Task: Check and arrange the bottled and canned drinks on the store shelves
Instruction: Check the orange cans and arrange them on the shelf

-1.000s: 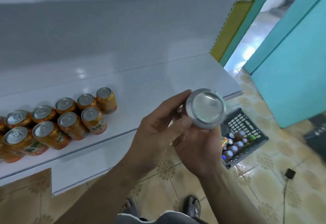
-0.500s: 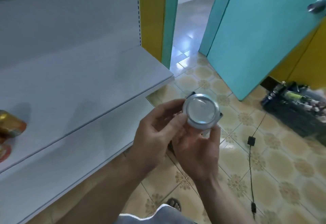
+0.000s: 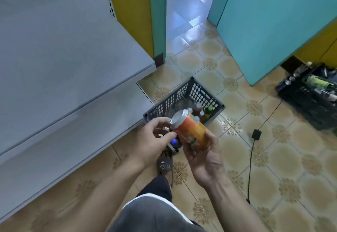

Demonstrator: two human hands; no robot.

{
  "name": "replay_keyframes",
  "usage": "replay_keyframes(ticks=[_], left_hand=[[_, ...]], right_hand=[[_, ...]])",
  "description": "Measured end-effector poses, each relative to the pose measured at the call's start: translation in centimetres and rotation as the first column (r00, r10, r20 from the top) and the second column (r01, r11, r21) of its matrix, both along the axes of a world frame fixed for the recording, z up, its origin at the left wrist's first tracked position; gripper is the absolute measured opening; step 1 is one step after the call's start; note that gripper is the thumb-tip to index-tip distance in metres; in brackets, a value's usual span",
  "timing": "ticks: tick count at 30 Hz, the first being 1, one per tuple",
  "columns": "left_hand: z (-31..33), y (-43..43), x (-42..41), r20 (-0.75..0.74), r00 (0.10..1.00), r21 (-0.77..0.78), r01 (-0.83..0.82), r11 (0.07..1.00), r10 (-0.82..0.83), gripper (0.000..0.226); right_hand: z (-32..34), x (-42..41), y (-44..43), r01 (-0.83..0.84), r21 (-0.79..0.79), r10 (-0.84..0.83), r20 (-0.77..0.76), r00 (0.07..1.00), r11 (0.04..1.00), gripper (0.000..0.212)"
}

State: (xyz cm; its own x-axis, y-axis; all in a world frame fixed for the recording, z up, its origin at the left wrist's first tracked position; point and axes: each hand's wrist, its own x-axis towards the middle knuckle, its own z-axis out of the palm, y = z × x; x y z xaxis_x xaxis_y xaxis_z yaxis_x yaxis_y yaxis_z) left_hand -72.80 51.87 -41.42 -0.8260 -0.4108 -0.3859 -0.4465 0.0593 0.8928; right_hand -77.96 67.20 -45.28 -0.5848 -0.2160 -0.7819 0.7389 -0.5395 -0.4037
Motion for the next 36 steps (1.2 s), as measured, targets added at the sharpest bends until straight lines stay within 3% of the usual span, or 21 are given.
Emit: replay_keyframes(ticks=[5, 9, 11, 15, 18, 20, 24, 31, 33, 36], left_hand=[[-7.1, 0.8, -6.2, 0.247, 0.968, 0.034, 0.029, 0.999, -0.036, 0.028], [-11.2, 2.4, -11.3, 0.359, 0.932, 0.045, 0.042, 0.998, -0.055, 0.027], [-12.7, 3.4, -13.8, 0.399, 0.916, 0.059, 0.026, 0.998, -0.048, 0.026], [-18.8, 5.2, -19.6, 0.447, 0.894, 0.055, -0.067, 0.996, 0.035, 0.031], [-25.7, 5.6, -22.9, 0.528, 0.844, 0.024, -0.122, 0.992, 0.091, 0.027], [-30.3, 5.5, -24.9, 0.579, 0.811, 0.010, -0.108, 0.994, 0.083, 0.031], [-38.3, 3.5, -27.8, 0.653, 0.751, -0.076, -0.067, 0.995, 0.101, 0.040], [-46.5, -0.3, -29.4, 0.699, 0.694, -0.207, -0.032, 0.978, 0.171, 0.033], [-47.6, -0.4, -28.8, 0.710, 0.685, -0.206, -0.021, 0.978, 0.164, 0.033], [-48.7, 0.2, -27.5, 0.741, 0.650, -0.201, -0.027, 0.979, 0.170, 0.031]], right_hand=[[-5.3, -7.4, 2.6, -0.200, 0.352, 0.152, 0.161, 0.975, 0.914, 0.050], [-9.1, -14.5, 5.0, -0.358, 0.541, 0.283, 0.219, 0.934, 0.762, 0.047], [-11.1, -18.0, 6.0, -0.445, 0.636, 0.424, 0.199, 0.884, 0.630, 0.053], [-18.7, -26.4, 5.9, -0.588, 0.768, 0.774, 0.204, 0.599, 0.252, 0.057], [-26.4, -31.5, 3.5, -0.508, 0.855, 0.911, 0.286, 0.297, -0.103, 0.064], [-31.3, -34.0, 1.2, -0.464, 0.858, 0.941, 0.312, 0.134, -0.219, 0.067], [-40.7, -37.4, -3.6, -0.278, 0.901, 0.943, 0.306, -0.134, -0.332, 0.063], [-54.1, -38.7, -10.9, 0.094, 0.934, 0.771, 0.340, -0.539, -0.346, 0.047], [-56.5, -38.4, -11.8, 0.152, 0.900, 0.685, 0.413, -0.600, -0.409, 0.049], [-59.1, -38.2, -11.5, 0.158, 0.852, 0.625, 0.480, -0.616, -0.499, 0.058]])
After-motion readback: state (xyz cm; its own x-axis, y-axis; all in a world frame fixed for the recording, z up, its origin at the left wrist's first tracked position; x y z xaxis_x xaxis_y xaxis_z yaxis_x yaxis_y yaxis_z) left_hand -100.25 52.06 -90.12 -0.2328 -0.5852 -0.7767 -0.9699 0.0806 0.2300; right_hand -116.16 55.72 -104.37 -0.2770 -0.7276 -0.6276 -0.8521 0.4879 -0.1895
